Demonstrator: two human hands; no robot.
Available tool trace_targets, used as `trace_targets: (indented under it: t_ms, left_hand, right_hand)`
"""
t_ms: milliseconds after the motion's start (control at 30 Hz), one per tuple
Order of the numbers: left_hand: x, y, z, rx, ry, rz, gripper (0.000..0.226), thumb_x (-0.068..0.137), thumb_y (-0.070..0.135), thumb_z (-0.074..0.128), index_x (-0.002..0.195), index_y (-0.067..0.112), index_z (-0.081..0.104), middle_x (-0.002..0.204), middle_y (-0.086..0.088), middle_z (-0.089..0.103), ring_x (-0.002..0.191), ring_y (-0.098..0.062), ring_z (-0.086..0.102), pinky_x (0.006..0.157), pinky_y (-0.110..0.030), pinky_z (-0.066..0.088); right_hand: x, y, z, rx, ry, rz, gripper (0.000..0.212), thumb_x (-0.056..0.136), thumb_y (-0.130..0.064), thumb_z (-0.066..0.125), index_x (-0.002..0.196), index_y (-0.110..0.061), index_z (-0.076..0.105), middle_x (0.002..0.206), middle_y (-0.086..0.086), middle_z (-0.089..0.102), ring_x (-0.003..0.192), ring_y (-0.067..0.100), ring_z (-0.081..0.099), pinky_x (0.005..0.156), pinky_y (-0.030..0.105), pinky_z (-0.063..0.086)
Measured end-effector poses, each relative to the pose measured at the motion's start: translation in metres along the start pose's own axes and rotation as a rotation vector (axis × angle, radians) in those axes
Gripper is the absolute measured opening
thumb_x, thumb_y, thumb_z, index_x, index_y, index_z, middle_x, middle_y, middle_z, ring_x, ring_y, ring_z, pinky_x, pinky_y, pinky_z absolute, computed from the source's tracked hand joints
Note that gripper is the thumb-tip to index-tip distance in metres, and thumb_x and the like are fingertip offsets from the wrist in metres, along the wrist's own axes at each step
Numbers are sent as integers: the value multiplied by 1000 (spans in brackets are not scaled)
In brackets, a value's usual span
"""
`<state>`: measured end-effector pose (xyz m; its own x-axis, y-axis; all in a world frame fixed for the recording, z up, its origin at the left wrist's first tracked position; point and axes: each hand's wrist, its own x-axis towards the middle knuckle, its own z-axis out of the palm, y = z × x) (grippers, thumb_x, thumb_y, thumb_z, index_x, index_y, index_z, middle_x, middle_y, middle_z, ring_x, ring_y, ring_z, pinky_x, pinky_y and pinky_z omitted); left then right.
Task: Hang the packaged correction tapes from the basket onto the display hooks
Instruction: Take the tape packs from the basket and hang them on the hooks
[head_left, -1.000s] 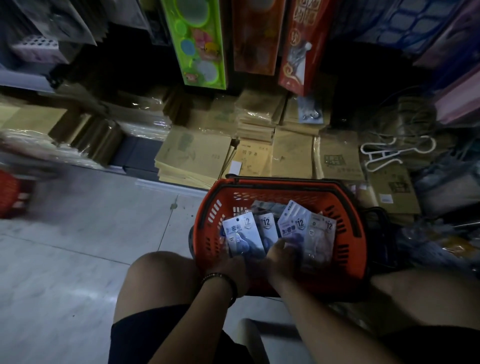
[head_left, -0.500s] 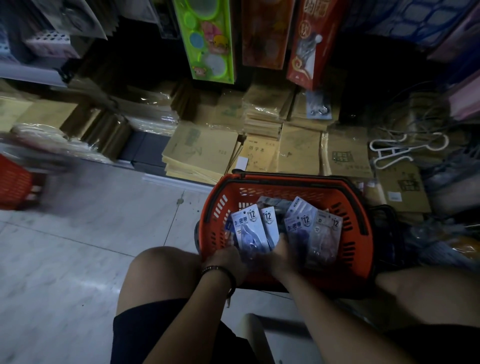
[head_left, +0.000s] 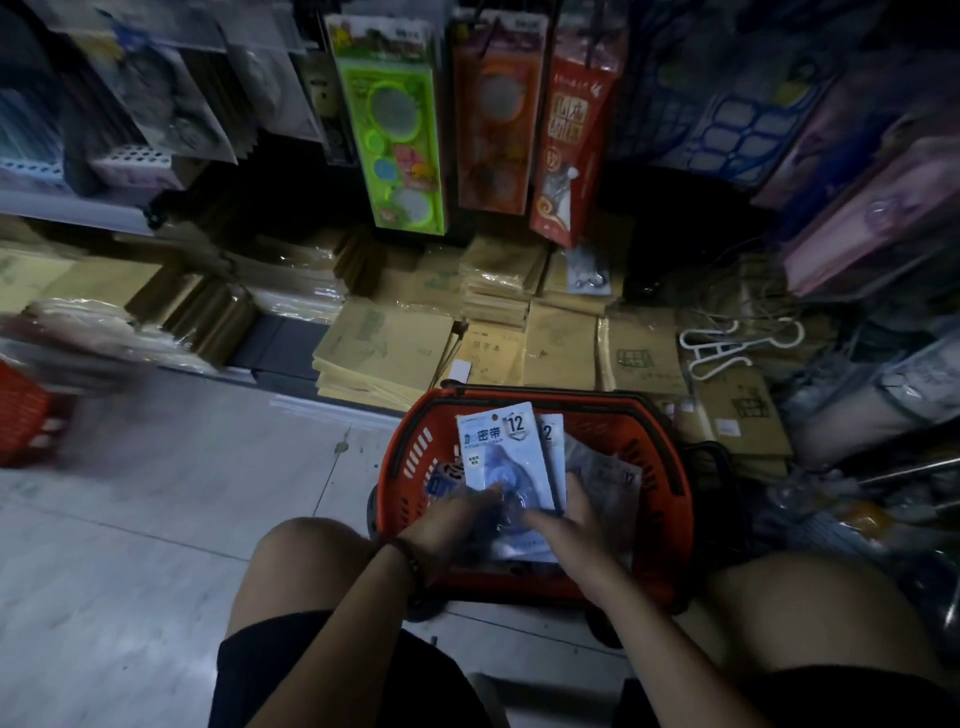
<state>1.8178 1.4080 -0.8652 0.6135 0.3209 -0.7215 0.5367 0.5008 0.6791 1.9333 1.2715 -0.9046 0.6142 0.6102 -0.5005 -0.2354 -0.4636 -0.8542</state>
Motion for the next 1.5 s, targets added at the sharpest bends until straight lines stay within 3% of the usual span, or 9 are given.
trace_targets:
  t_ms: [100,200,333,467,600,1000,1133,1267,1500]
  left_hand:
    - [-22,11,11,-122,-53,67,18,110,7,46,112,-3,60,76,-8,79,61,-16,75,52,-24,56]
    - [-42,20,14,-212,-127,162,30,108,9,51,136,2,58,113,-18,79,94,-32,80,67,-38,65]
    - [-63,30,20,-285,-171,249,37,107,11,53,143,2,54,134,-24,70,121,-44,69,98,-54,60]
    - [-85,55,35,-253,-166,354,35,105,9,57,140,7,57,133,-22,71,116,-40,72,90,-50,63]
    - [-100,92,60,-139,-160,470,33,102,9,64,134,14,62,130,-19,72,109,-39,74,79,-47,62]
    - [-162,258,156,89,-201,782,36,97,20,72,133,19,67,129,-9,75,116,-33,74,94,-61,61]
    - [-185,319,188,169,-276,854,37,101,14,66,137,20,65,132,-8,74,120,-31,72,99,-57,59]
    - [-204,366,221,166,-261,949,30,100,3,65,126,16,71,119,-8,79,106,-26,78,80,-39,65]
    - [-225,441,261,264,-161,1189,29,99,1,67,126,13,66,119,-6,79,109,-25,77,94,-47,63]
  right_hand:
    - [-14,-19,-9,21,20,-46,56,68,-26,79,121,-31,64,107,-10,78,99,11,74,78,24,57]
    - [-31,-44,-17,-26,37,-135,66,69,-33,78,131,-33,58,115,-8,75,93,-1,72,68,11,52]
    - [-51,-71,-28,-156,136,-305,93,87,-29,79,160,-41,23,140,-6,49,120,7,57,83,18,49]
    - [-75,-101,-41,-408,316,-655,84,88,-23,76,159,-38,34,145,-6,34,134,9,39,102,8,35]
    - [-94,-135,-60,-498,386,-834,64,93,-19,71,152,-32,50,138,-10,40,133,16,45,107,34,48]
    - [-150,-277,-175,-643,693,-978,75,85,-35,83,152,-31,51,135,-11,51,124,12,53,99,28,54]
    - [-166,-327,-223,-629,791,-956,75,86,-36,81,153,-35,49,135,-15,51,126,10,51,104,10,39]
    - [-180,-373,-261,-592,842,-964,74,86,-35,79,152,-40,46,135,-20,45,126,7,51,99,29,53]
    - [-198,-436,-324,-637,952,-1019,75,92,-30,77,157,-38,40,134,-16,44,121,6,48,102,18,43]
